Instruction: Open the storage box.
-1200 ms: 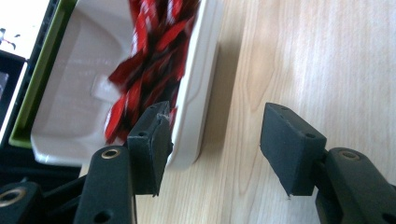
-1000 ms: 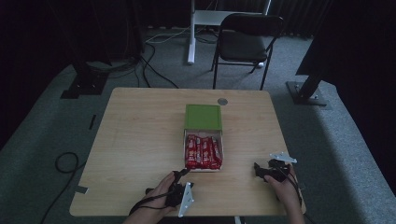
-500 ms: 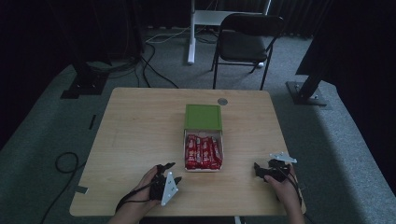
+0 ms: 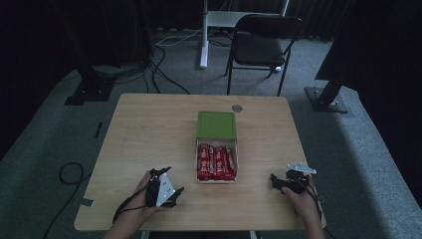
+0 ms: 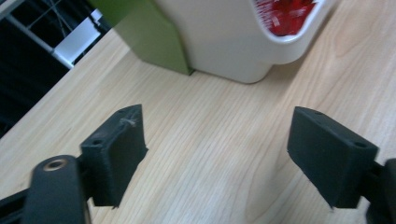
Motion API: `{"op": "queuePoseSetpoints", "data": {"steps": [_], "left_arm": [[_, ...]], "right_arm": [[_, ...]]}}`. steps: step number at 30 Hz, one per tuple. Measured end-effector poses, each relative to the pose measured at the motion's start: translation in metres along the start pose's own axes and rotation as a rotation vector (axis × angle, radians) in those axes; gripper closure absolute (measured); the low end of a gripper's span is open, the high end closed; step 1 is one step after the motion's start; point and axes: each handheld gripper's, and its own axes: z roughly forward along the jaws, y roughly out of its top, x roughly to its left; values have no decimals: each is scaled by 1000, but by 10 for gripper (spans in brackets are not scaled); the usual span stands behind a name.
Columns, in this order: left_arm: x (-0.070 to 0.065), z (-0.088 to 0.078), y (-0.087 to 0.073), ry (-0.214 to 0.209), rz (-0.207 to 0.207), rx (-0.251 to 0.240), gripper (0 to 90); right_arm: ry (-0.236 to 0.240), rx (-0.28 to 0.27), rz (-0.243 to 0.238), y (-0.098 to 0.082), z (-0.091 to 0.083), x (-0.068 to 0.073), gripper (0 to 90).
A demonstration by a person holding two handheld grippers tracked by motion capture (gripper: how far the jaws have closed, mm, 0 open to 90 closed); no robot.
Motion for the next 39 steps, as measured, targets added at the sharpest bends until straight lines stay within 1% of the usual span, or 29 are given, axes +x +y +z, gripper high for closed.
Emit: {"op": "queuePoseSetpoints", "data": {"steps": [1, 2, 5, 6, 7, 8, 9, 10, 11, 12, 13, 14, 15, 16, 17, 19, 20, 22, 23, 25, 26, 27, 29, 33, 34, 36, 37, 38, 39], "left_arm": [[2, -1, -2, -3, -22, 7, 168], [4, -1, -3, 2, -33, 6, 156], [11, -3, -9, 10, -74, 23, 154], [13, -4, -11, 16, -80, 27, 154], [16, -6, -14, 28, -94, 33, 154], [19, -7, -17, 22, -126, 41, 154], [21, -9, -19, 18, -140, 41, 153], [23, -10, -22, 22, -164, 36, 149], [25, -11, -24, 17, -186, 45, 149], [27, -13, -28, 20, -209, 43, 147], [29, -14, -30, 25, -219, 42, 131], [31, -15, -33, 24, -233, 51, 124], [33, -16, -36, 32, -242, 52, 122], [35, -17, -39, 39, -261, 53, 110], [36, -18, -42, 37, -280, 61, 101], [40, -20, -47, 46, -299, 65, 100], [42, -20, -49, 59, -324, 73, 100], [45, -21, -54, 79, -342, 74, 100], [47, -22, -56, 82, -359, 92, 100], [50, -22, -61, 104, -379, 94, 100], [51, -23, -62, 104, -382, 100, 99], [53, -23, -65, 105, -379, 117, 93], [55, -23, -68, 115, -397, 130, 89], [61, -26, -75, 148, -463, 123, 89], [63, -27, -76, 151, -470, 129, 89], [67, -29, -80, 184, -499, 133, 89], [69, -30, -82, 195, -505, 143, 90], [69, -30, -82, 195, -505, 143, 89], [72, -32, -85, 231, -508, 164, 89]], "right_arm": [[0, 0, 0, 0, 0, 0, 119], [0, 0, 0, 0, 0, 0, 119], [0, 0, 0, 0, 0, 0, 119], [0, 0, 0, 0, 0, 0, 119], [0, 0, 0, 0, 0, 0, 119], [0, 0, 0, 0, 0, 0, 119], [0, 0, 0, 0, 0, 0, 119], [0, 0, 0, 0, 0, 0, 119], [0, 0, 0, 0, 0, 0, 119], [0, 0, 0, 0, 0, 0, 119], [-1, 1, 0, 0, 0, 0, 115], [-2, 1, 1, 0, 0, 0, 114], [-2, 1, 1, 0, 0, 0, 113], [-2, 1, 1, 0, 0, 0, 113], [-2, 1, 1, 0, 0, 0, 113], [-2, 1, 1, 0, 0, 0, 113], [-2, 2, 1, 0, 0, 0, 113], [-2, 1, 1, 0, 0, 0, 113], [-2, 2, 1, 0, 0, 0, 113], [-2, 2, 1, 0, 0, 0, 113], [-2, 2, 1, 0, 0, 0, 113], [-2, 2, 1, 0, 0, 0, 113], [-2, 2, 1, 0, 0, 0, 113], [-2, 2, 1, 0, 0, 0, 113], [-2, 2, 1, 0, 0, 0, 113], [-3, 2, 1, 0, 0, 0, 113], [-2, 2, 1, 0, 0, 0, 113], [-2, 2, 1, 0, 0, 0, 113], [-2, 2, 1, 0, 0, 0, 113]]}}
